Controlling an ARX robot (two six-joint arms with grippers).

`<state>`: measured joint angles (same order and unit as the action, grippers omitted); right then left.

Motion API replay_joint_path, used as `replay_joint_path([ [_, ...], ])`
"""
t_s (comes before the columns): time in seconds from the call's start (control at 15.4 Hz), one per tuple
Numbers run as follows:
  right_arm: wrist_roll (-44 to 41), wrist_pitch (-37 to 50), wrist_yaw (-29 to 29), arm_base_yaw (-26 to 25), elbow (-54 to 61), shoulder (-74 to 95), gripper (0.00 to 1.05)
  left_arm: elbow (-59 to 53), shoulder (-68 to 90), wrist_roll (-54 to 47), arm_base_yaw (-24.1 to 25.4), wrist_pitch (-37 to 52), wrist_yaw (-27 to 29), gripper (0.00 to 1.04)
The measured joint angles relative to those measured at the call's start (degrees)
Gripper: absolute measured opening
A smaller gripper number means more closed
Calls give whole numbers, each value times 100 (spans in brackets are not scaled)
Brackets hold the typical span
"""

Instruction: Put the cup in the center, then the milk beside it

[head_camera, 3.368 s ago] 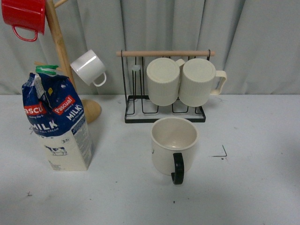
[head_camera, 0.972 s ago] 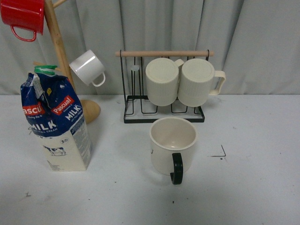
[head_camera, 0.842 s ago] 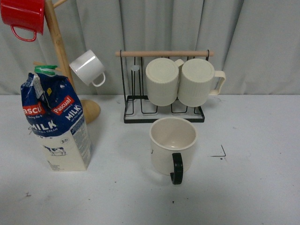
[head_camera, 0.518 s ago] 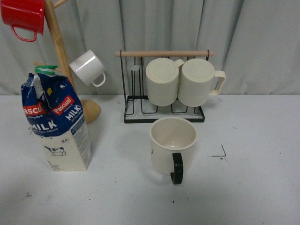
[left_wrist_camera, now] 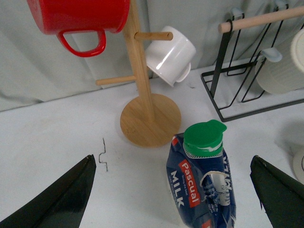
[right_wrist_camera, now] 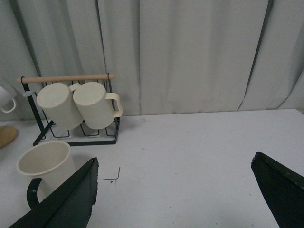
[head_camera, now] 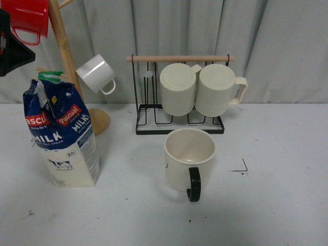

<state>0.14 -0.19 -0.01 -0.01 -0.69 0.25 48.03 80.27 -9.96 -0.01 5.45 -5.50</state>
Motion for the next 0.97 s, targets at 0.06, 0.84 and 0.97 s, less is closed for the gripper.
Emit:
replay_joint_path([
  [0.06,0,0,0,0,2,0,98,0,96,55,9,-2,-20,98],
  [0.84,0,0,0,0,0,0,98,7,1045,916,-422,459,417,98],
  [0.97,-2,0,0,0,2,0,98,7,1209,999,-450,538,575,98],
])
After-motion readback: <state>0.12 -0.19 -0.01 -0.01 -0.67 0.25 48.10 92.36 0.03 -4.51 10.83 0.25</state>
